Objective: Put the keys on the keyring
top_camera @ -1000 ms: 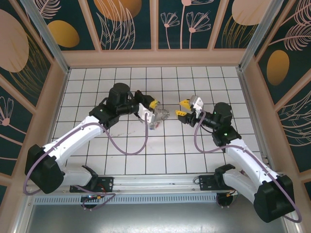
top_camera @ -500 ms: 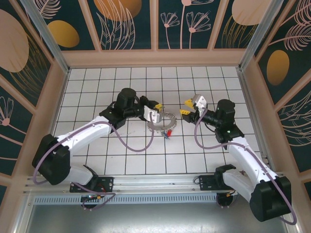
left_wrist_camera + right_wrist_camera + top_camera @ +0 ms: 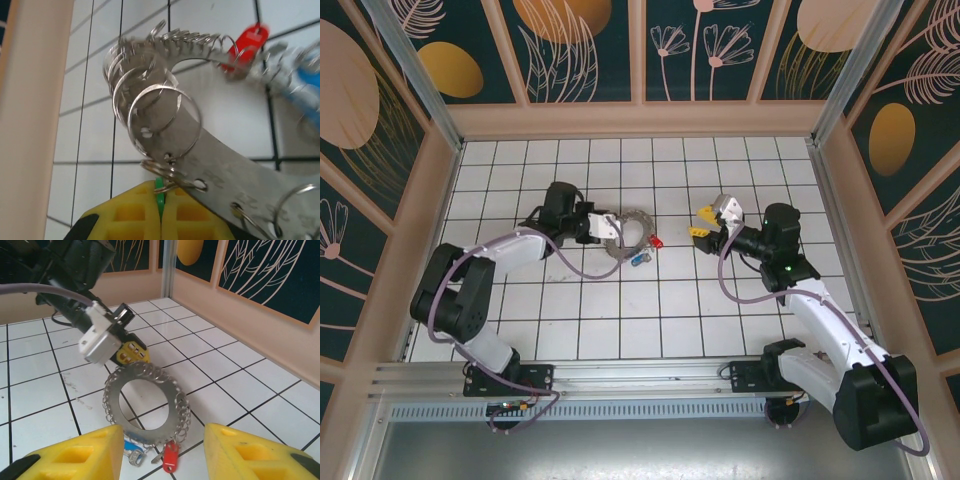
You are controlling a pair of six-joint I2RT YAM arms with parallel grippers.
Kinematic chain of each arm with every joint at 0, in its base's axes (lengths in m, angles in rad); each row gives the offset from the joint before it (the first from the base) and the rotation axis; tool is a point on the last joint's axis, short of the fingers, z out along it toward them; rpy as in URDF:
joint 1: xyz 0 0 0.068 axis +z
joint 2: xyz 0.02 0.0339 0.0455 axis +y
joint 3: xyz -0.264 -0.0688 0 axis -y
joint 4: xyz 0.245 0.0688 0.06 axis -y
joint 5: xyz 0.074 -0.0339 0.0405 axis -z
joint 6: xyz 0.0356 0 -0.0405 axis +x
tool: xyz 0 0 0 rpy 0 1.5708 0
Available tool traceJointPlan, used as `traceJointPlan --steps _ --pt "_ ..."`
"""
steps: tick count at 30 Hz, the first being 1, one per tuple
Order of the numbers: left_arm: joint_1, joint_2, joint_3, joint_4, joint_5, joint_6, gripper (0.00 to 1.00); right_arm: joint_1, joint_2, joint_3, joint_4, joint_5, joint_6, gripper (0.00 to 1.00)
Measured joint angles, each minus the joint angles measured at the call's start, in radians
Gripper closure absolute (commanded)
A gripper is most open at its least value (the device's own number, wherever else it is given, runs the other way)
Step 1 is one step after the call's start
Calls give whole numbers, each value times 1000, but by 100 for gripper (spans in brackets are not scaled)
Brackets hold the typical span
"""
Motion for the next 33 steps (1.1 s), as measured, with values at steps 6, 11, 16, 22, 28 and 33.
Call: traceJointPlan --steps 6,11,16,22,28,33 --pt "105 84 36 7 -25 7 99 0 0 0 0 3 0 54" --pt "140 145 39 23 -79 8 75 0 0 0 -6 14 0 53" --pt "149 154 44 49 -104 -39 47 -3 -5 0 -15 66 -1 52" --pt "203 106 60 94 -76 -261 1 -73 -73 -40 71 215 67 14" --pt "284 -203 -96 254 -137 -592 1 -207 -177 -128 228 466 206 1" --pt "326 -476 -297 367 -244 -902 1 -266 -195 -174 309 606 272 1"
